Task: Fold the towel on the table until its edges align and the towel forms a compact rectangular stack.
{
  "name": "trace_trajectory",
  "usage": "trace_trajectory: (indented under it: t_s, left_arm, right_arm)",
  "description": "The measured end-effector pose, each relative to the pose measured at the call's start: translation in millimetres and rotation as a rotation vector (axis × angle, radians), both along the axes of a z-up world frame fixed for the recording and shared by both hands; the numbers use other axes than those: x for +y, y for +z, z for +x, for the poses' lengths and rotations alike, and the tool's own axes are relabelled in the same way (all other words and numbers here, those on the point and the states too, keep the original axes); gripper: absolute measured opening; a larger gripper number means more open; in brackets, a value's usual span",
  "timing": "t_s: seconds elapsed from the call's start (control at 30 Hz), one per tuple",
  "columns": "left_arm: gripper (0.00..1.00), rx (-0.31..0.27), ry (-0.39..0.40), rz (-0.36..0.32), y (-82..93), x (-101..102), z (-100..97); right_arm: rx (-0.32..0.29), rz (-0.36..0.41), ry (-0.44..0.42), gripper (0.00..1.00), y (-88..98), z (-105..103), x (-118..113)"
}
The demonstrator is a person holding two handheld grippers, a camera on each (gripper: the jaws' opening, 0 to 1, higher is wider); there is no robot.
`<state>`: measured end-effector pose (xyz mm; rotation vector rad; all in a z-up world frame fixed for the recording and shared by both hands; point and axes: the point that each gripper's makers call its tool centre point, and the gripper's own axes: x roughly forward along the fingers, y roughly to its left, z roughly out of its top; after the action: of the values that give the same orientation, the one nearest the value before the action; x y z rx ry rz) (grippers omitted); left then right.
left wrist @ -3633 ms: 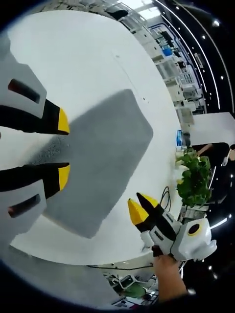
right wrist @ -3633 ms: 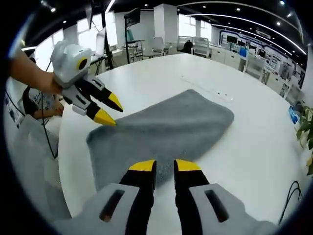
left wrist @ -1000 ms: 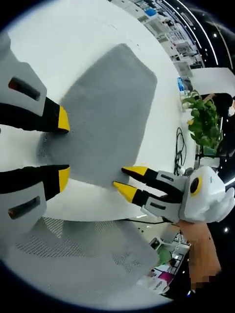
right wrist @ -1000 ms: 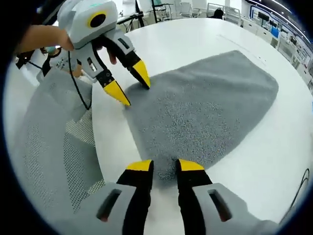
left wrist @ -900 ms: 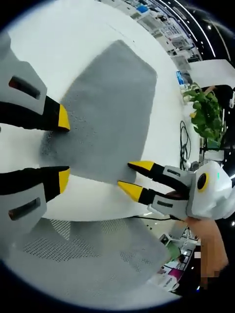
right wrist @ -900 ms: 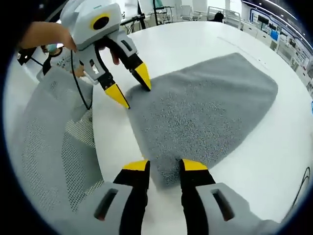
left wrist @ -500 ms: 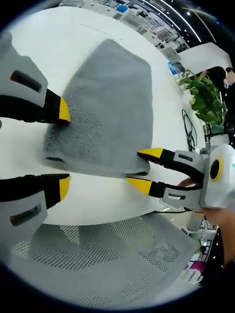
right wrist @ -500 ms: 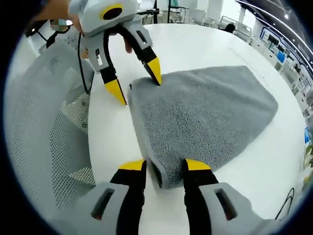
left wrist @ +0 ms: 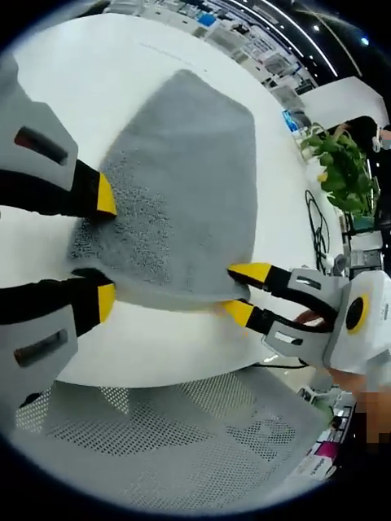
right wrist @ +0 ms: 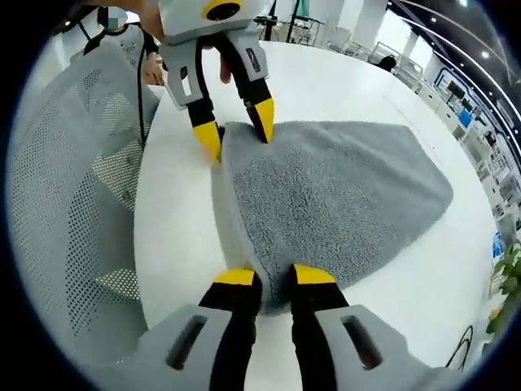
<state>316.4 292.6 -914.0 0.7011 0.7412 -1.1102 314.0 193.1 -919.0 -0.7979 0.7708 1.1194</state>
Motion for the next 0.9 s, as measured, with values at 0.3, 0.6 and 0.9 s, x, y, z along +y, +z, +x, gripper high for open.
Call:
trace_trajectory:
  t_s: [0.3, 0.6, 0.9]
  left_arm:
    - [0.15, -0.032, -0.025, 0.095, 1.6, -1, -0.4]
    - [0.14, 0.067, -0.028, 0.042, 2.6, -4, -28.0]
    - [0.13, 0.13, -0.088, 0.058, 1.8, -12, -56.3]
  right_arm:
    - [0.018, -0.031, 0.019, 0.08, -0.1, -5, 0]
    - [0.056, -0.045, 0.081, 0.07, 0.4, -33, -3]
    - [0.097, -0.053, 0.131, 0.06, 0.4, -55, -9]
